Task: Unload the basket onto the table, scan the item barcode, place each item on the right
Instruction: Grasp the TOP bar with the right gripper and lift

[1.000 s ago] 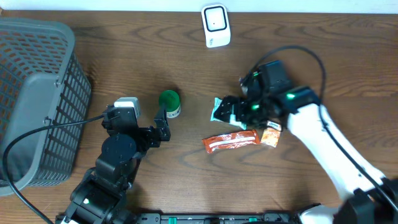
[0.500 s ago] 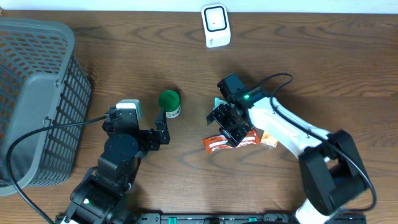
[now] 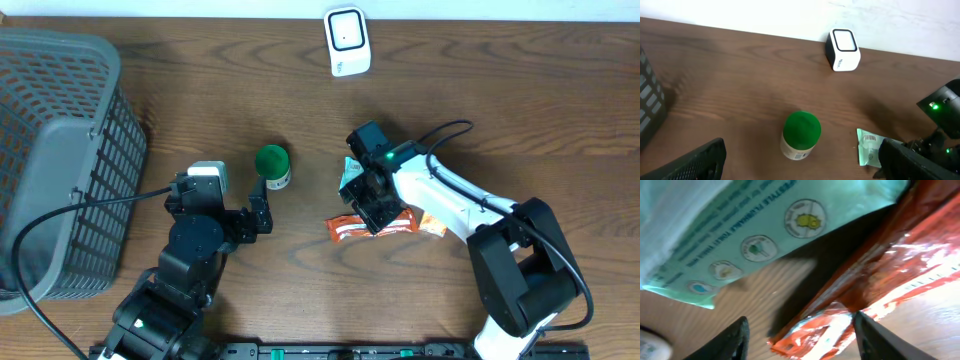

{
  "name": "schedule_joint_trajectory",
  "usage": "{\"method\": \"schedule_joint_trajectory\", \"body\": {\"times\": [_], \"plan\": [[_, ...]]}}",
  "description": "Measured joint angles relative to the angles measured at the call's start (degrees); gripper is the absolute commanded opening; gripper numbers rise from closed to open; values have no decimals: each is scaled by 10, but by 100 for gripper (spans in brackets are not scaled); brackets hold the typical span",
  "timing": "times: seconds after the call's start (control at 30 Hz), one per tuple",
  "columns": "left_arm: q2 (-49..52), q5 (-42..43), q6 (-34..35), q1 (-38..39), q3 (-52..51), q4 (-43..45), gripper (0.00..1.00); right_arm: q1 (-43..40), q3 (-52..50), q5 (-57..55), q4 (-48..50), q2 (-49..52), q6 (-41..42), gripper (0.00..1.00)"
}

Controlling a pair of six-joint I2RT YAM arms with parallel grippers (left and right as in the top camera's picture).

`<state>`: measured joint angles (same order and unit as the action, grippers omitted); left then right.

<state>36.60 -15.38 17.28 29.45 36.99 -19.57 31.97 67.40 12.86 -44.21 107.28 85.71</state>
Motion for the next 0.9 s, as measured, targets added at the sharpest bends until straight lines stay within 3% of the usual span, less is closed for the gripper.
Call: {"method": "schedule_joint_trajectory", "body": {"times": [0.57, 0.63, 0.67, 0.8, 0.9], "plan": [[0, 0, 0, 0, 0, -30, 98, 29, 11, -37, -10, 30, 39, 55], [0, 0, 0, 0, 0, -30, 98, 29, 12, -37, -12, 32, 40, 44], [0, 0, 0, 0, 0, -30, 98, 29, 12, -35, -14, 33, 42, 28], [0, 0, 0, 0, 0, -30, 98, 28, 15, -31, -18, 37, 50, 2], [0, 0, 0, 0, 0, -31, 98, 28, 16, -27, -14, 37, 50, 2]]}}
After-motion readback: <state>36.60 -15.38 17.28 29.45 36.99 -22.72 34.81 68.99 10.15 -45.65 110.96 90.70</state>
